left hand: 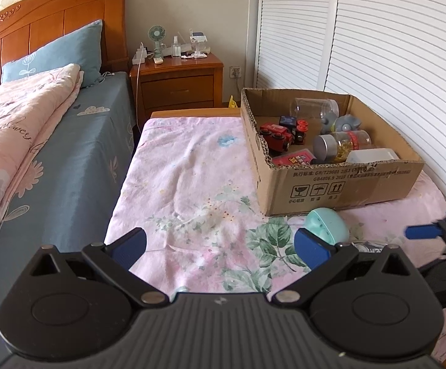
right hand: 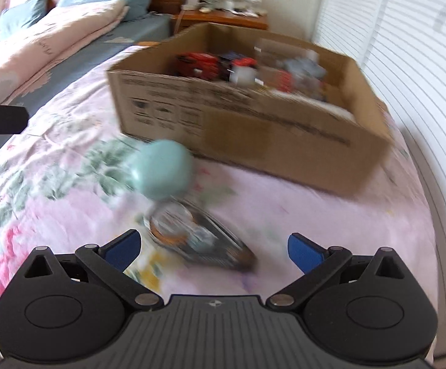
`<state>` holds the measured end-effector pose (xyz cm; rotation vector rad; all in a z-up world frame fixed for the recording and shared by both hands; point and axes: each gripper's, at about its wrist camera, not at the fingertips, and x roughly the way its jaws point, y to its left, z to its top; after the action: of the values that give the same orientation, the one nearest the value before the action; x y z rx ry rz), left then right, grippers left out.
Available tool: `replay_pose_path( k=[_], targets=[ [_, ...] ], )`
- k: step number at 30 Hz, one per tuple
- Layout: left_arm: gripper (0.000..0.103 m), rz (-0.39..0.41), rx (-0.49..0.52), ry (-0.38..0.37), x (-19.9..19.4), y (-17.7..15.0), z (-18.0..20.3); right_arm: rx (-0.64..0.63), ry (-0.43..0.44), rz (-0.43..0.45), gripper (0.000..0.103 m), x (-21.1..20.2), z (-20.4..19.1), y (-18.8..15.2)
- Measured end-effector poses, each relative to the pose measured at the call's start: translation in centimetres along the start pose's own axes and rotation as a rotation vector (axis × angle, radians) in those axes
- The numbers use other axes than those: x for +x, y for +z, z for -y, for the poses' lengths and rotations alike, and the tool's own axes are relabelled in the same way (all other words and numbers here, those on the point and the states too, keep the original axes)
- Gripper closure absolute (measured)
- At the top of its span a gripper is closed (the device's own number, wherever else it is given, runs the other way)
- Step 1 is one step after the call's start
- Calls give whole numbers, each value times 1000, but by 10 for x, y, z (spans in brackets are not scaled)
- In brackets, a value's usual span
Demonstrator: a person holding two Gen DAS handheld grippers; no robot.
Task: Organize rigid objects
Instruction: 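Move the right tool toward the correction tape while the left approaches the teal egg container, then close the right gripper on the correction tape while the left grasps the teal egg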
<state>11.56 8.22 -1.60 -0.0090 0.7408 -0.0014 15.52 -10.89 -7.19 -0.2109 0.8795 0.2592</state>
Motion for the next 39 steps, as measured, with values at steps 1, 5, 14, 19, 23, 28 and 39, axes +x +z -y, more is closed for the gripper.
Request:
replay_pose_path(
  k=[1,5,14,19,23,28,39],
  targets=[
    [1,-1,0,1,0,0,0,-18,-13,12,0,5,-7,3],
    [1,-5,14,0,1,0,2,-26,-53,29,0,14,-12,8],
    [1,-18,93,-43,13,1,27,128,-35,-10,0,0,42,-19],
    [1,-34,133,-98,30,2,49,119,-34,42,0,-5,48,-33],
    [1,-84,119,-139,49,2,63,127,-44,76,0,-7,46,-39],
    [1,-100,118,-141,74,4,83,122,-40,80,0,-5,47,-39],
    [1,-169,93,-97,102,-4,89,102,-23,85,0,-7,49,-41]
  ],
)
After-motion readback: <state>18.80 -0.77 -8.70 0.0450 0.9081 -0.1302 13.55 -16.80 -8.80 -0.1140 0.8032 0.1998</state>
